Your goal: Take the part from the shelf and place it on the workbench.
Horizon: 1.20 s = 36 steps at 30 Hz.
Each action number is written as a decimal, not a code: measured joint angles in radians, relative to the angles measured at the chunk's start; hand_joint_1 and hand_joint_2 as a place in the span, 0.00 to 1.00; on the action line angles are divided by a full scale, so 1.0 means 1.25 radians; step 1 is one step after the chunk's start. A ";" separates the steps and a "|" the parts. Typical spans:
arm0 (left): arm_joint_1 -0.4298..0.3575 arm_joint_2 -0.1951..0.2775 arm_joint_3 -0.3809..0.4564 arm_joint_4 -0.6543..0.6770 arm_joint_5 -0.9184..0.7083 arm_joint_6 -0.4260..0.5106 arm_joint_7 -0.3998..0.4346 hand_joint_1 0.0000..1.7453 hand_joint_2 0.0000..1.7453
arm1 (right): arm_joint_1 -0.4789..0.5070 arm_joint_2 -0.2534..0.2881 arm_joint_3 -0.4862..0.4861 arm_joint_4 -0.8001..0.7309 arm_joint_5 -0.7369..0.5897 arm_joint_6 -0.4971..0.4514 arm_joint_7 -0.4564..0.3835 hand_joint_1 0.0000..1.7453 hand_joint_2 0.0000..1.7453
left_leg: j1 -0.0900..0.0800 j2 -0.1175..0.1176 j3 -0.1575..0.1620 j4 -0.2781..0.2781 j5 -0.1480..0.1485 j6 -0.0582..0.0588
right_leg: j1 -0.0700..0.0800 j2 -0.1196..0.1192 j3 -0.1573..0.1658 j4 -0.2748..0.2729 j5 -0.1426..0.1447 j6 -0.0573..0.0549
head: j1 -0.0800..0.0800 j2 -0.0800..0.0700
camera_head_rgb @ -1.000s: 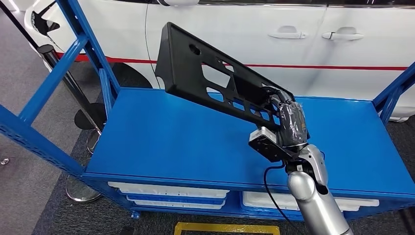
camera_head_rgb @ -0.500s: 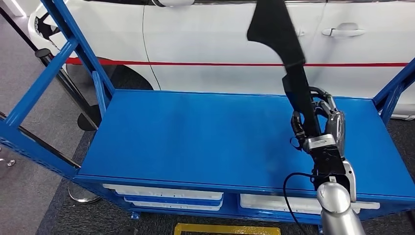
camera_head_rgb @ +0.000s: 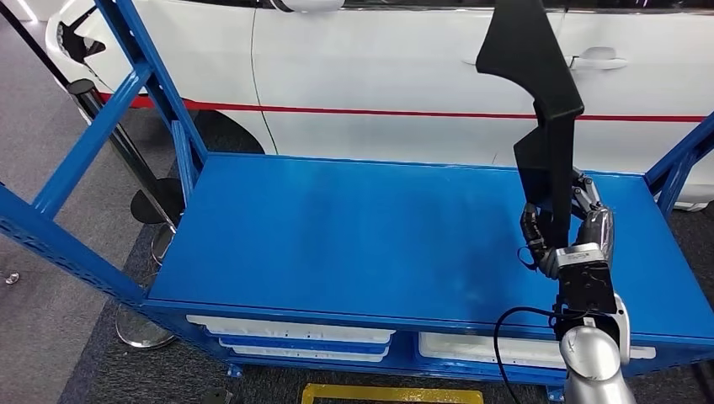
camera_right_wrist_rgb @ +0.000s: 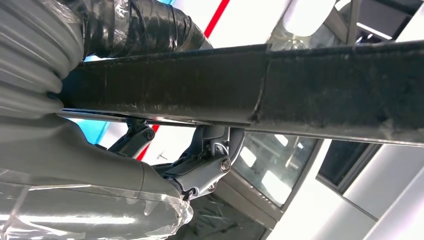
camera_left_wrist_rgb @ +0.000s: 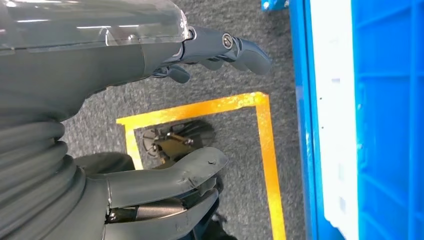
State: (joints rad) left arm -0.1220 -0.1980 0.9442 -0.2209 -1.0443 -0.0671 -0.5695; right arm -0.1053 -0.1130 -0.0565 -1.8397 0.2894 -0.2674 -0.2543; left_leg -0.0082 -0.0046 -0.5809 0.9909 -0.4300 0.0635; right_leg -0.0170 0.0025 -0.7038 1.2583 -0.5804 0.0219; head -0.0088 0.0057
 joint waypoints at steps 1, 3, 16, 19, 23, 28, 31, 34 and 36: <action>0.000 0.000 0.000 0.000 0.001 0.000 0.003 0.00 1.00 | 0.002 0.000 0.000 0.000 0.001 0.001 0.000 1.00 1.00 | 0.000 0.000 0.000 0.001 -0.001 0.000 | -0.001 0.000 -0.011 0.021 -0.003 0.002 | 0.000 0.000; 0.001 0.000 0.000 0.000 0.002 0.001 0.011 0.00 1.00 | 0.004 0.000 0.000 0.000 0.005 0.003 0.001 1.00 1.00 | 0.001 -0.001 -0.001 0.007 -0.004 -0.003 | -0.007 -0.001 0.010 -0.019 0.033 0.007 | 0.000 0.000; 0.000 0.000 0.002 0.000 0.015 0.027 0.062 0.00 1.00 | 0.003 0.008 0.000 0.000 0.016 0.007 0.006 1.00 1.00 | 0.008 -0.001 -0.110 0.250 -0.123 -0.044 | -0.002 -0.001 0.078 -0.160 0.085 -0.027 | 0.000 0.000; 0.000 0.000 0.002 0.000 0.015 0.031 0.069 0.00 1.00 | 0.002 0.010 0.000 0.000 0.018 0.012 0.008 1.00 1.00 | 0.007 -0.001 -0.078 0.177 -0.064 -0.034 | 0.001 -0.001 0.080 -0.160 0.084 -0.027 | 0.000 0.000; -0.002 0.000 0.002 0.000 0.015 0.039 0.077 0.00 1.00 | 0.002 0.013 0.000 0.000 0.026 0.015 0.012 1.00 1.00 | -0.006 -0.002 -0.013 0.039 -0.022 -0.017 | -0.001 -0.001 0.080 -0.163 0.086 -0.019 | 0.000 0.000; -0.003 0.000 0.003 0.000 0.015 0.041 0.085 0.00 1.00 | 0.000 0.016 0.001 0.001 0.030 0.014 0.014 1.00 1.00 | -0.001 -0.001 0.002 0.002 -0.003 -0.002 | -0.002 -0.002 0.057 -0.109 0.047 -0.004 | 0.000 0.000; -0.003 -0.001 0.003 0.000 0.015 0.034 0.084 0.00 1.00 | 0.002 0.017 0.001 0.003 0.031 0.014 0.016 1.00 1.00 | -0.002 0.000 0.002 0.002 -0.003 0.002 | -0.004 -0.001 -0.004 0.019 -0.011 0.001 | 0.000 0.000; -0.001 -0.001 0.004 0.000 0.015 0.027 0.075 0.00 1.00 | 0.003 0.019 0.001 0.006 0.031 0.013 0.018 1.00 1.00 | 0.000 -0.002 0.000 0.011 -0.008 -0.003 | -0.010 -0.003 0.022 -0.031 0.036 0.007 | 0.000 0.000; -0.001 -0.001 0.004 0.000 0.014 0.025 0.071 0.00 1.00 | 0.003 0.020 0.001 0.007 0.031 0.013 0.018 1.00 1.00 | 0.000 -0.003 -0.004 0.026 -0.017 -0.012 | -0.011 -0.002 0.069 -0.122 0.071 0.007 | 0.000 0.000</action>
State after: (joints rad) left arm -0.1226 -0.1991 0.9487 -0.2209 -1.0265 -0.0355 -0.4809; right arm -0.1017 -0.0875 -0.0548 -1.8313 0.3281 -0.2514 -0.2321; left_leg -0.0083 -0.0080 -0.5863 1.0238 -0.4508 0.0486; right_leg -0.0310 0.0000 -0.6175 1.1061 -0.4913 0.0308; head -0.0089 0.0057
